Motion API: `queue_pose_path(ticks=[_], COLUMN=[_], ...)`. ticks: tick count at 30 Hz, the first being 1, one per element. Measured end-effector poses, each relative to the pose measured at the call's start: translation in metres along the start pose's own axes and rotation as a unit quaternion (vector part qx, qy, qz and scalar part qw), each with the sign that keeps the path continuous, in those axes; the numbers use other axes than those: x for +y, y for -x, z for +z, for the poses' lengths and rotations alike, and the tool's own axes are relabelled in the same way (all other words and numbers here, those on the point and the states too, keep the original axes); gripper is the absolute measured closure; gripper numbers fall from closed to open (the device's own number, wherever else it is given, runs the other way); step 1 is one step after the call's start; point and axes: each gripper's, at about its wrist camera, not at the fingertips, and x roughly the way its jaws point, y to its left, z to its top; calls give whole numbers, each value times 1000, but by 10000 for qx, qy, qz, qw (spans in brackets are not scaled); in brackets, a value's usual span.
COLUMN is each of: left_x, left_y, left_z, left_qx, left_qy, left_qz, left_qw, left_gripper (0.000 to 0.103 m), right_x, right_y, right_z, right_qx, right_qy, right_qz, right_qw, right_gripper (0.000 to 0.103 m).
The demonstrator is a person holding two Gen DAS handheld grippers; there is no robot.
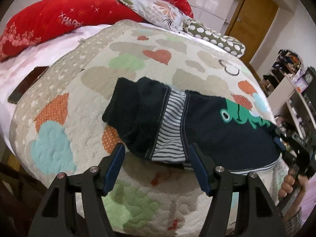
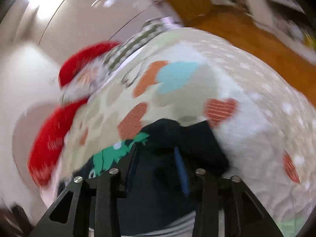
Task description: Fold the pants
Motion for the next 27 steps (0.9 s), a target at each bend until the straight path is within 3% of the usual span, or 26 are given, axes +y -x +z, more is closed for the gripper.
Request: queue_pose_path(ticks=[3,6,8,10,12,15,18,21,27], left_x=[2,-2,-1,7,21,25,21,12,-30], left_y=[-3,-14,-25,-43,-53,-36,-18,-4,5], left_z=[8,9,5,0,-4,-1,0,-2,-11], left_qx=[-101,-31,126,537,824,603,324,143,139], left_qy=[106,87,99,213,571,641,599,490,-248], left_qz=[-45,84,275,554,386,310,407,343,192], left_qw=[9999,9999,9995,9968,9942,9956,9968,9981,9994], left_gripper=[37,37,35,27,27,27,27,27,27], right_x=[-3,16,32,42,37,22,22,20,-16], right_y=[25,53,56,45,28,25,51,79,96], right_z=[0,-6,-15,-24,-38,-45,-40,-31,-22], right_qx=[-346,-641,-551,-327,-49,241,-44,-445,-527], right_qy=[-63,421,839,1167,1267,1031,1030,1078,311], right_qz=[-217,-315,-249,-322,-573,-557,-327,-437,-647], right_qw=[9991,9966,9946,9921,9903,9928,9941,9922,9960], right_gripper=[64,64,61,58,57,57,57,50,48])
